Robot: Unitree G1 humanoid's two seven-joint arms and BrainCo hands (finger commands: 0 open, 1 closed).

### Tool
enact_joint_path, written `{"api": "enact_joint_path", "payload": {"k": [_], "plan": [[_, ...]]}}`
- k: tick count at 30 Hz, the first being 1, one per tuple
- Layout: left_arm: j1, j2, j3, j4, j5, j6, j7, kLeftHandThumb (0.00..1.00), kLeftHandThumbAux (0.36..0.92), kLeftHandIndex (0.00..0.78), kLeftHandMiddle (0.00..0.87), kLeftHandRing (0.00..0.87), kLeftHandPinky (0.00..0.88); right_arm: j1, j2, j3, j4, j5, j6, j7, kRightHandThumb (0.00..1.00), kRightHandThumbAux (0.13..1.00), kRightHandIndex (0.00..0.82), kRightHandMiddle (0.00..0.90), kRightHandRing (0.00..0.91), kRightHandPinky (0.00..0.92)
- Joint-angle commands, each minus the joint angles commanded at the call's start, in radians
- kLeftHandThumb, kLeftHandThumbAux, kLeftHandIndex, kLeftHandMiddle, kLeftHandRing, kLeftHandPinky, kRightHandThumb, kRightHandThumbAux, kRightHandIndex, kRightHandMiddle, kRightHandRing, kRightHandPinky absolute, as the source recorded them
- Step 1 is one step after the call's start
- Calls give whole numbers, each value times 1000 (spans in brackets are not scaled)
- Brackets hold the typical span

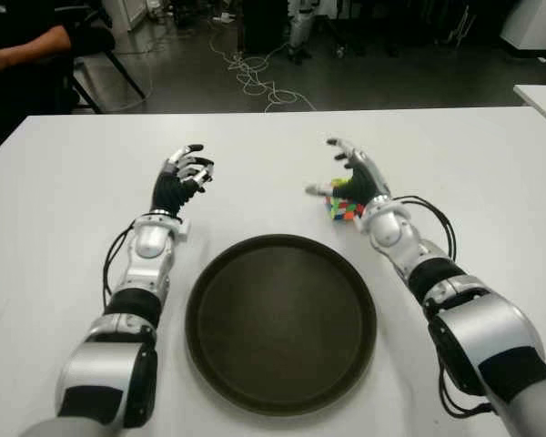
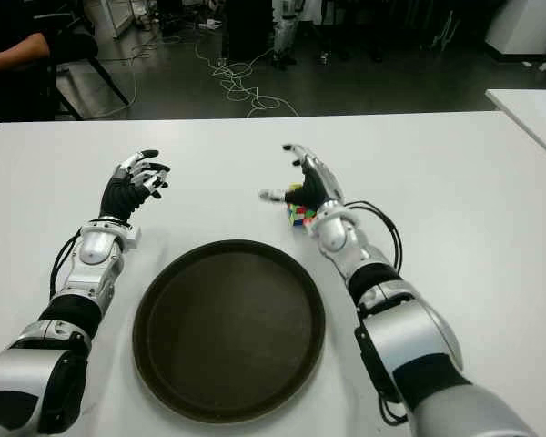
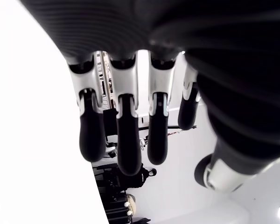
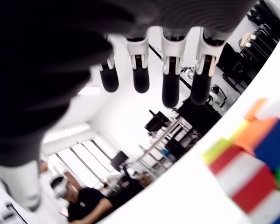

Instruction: Pick up the Rubik's Cube and put it in the plate

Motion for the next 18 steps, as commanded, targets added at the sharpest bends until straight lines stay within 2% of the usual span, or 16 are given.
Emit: {"api": "enact_joint_path", "payload": {"k": [5, 10, 18], "plan": [[-1, -1, 1, 1, -2, 1, -2, 276, 697, 238, 403, 477, 523, -12, -1, 87, 11, -103, 121, -82, 0, 841, 191, 159, 182, 197], [1, 1, 1, -2, -1, 0, -3, 270, 691, 230, 408, 483, 535, -36, -3, 164, 1, -186, 225, -114, 0, 862, 200, 180, 168, 133], [1, 4, -1, -1, 3, 1, 3, 248, 699, 223, 396, 477, 538, -45, -4, 207, -1, -220, 280, -113, 0, 880, 218, 210, 174, 98]]}}
